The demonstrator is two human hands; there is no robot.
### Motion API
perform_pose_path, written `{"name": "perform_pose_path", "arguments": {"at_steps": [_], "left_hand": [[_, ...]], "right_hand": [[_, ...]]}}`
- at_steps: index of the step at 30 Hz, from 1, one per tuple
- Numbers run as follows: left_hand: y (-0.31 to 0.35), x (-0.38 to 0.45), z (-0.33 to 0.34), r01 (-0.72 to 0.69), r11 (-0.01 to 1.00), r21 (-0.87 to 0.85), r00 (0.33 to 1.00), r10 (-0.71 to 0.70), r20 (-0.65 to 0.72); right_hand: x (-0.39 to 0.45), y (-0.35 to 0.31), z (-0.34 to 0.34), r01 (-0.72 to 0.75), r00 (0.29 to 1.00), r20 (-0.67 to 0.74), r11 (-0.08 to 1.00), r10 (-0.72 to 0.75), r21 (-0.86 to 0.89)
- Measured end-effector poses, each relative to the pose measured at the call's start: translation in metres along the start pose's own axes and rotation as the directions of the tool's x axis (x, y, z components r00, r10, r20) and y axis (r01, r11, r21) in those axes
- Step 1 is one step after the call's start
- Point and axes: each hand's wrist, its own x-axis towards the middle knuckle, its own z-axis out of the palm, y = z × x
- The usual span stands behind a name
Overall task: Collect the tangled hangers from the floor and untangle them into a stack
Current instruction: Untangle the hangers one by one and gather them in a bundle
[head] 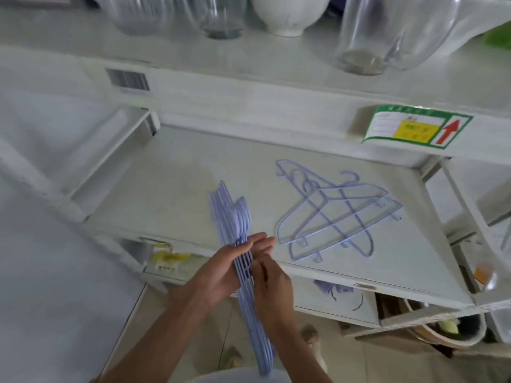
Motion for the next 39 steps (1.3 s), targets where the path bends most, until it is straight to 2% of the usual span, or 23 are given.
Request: {"name": "perform_pose_path", "arguments": {"at_steps": [2, 3, 5, 6, 7, 9, 13, 16, 18, 21, 24, 26, 28, 30, 33, 39], "left_hand": [[0.001, 0.001, -0.006, -0.062, 0.998, 0.018, 0.998, 0.062, -0.03], [0.004, 0.001, -0.007, -0.096, 0.995, 0.012, 0.995, 0.097, -0.027], [0.012, 0.004, -0.006, -0.148, 0.989, -0.022, 0.989, 0.147, -0.026], [0.019, 0.007, -0.005, -0.156, 0.987, -0.034, 0.987, 0.155, -0.029], [0.028, 0.008, -0.004, -0.149, 0.988, -0.038, 0.988, 0.147, -0.036], [0.047, 0.01, -0.004, -0.088, 0.996, -0.026, 0.994, 0.086, -0.062], [0.063, 0.013, -0.007, 0.055, 0.997, -0.058, 0.995, -0.059, -0.074], [0.055, 0.021, -0.008, 0.074, 0.997, -0.028, 0.996, -0.076, -0.048], [0.051, 0.029, -0.009, 0.058, 0.998, -0.014, 0.997, -0.058, -0.049], [0.051, 0.035, -0.01, 0.031, 1.0, 0.0, 0.999, -0.031, -0.037], [0.051, 0.032, -0.003, 0.026, 1.0, 0.002, 0.999, -0.026, -0.019], [0.046, 0.03, 0.004, 0.014, 1.0, -0.011, 1.0, -0.014, -0.028], [0.039, 0.028, 0.011, -0.01, 1.0, -0.006, 0.999, 0.01, -0.05], [0.034, 0.029, 0.017, -0.023, 1.0, 0.002, 0.996, 0.023, -0.082], [0.024, 0.028, 0.024, -0.033, 0.999, -0.03, 0.992, 0.029, -0.12], [-0.004, 0.035, 0.034, -0.056, 0.996, -0.067, 0.98, 0.041, -0.196]], "right_hand": [[0.0, -0.005, -0.003, -0.081, 0.991, 0.113, 0.985, 0.064, 0.151], [-0.001, -0.007, -0.005, -0.203, 0.959, 0.253, 0.937, 0.131, 0.283], [-0.013, -0.005, -0.005, -0.466, 0.81, 0.559, 0.771, 0.176, 0.434], [-0.022, -0.001, -0.004, -0.513, 0.749, 0.648, 0.74, 0.138, 0.435], [-0.031, 0.004, -0.003, -0.524, 0.717, 0.69, 0.731, 0.101, 0.437], [-0.045, 0.011, -0.001, -0.52, 0.702, 0.71, 0.725, 0.061, 0.452], [-0.049, 0.016, -0.001, -0.457, 0.73, 0.681, 0.775, 0.047, 0.436], [-0.045, 0.022, -0.003, -0.536, 0.692, 0.719, 0.711, 0.063, 0.454], [-0.033, 0.035, -0.014, -0.547, 0.747, 0.657, 0.657, 0.102, 0.519], [0.006, 0.062, -0.055, -0.489, 0.863, 0.425, 0.664, 0.274, 0.565], [0.07, 0.089, -0.105, -0.426, 0.903, 0.096, 0.842, 0.419, 0.331], [0.118, 0.102, -0.134, -0.395, 0.914, -0.054, 0.912, 0.402, 0.108], [0.164, 0.112, -0.16, -0.381, 0.921, -0.167, 0.906, 0.353, -0.187], [0.204, 0.123, -0.182, -0.355, 0.932, -0.235, 0.836, 0.277, -0.418], [0.243, 0.138, -0.196, -0.224, 0.974, -0.168, 0.746, 0.151, -0.627], [0.271, 0.166, -0.195, 0.061, 0.998, 0.036, 0.531, -0.057, -0.845]]}}
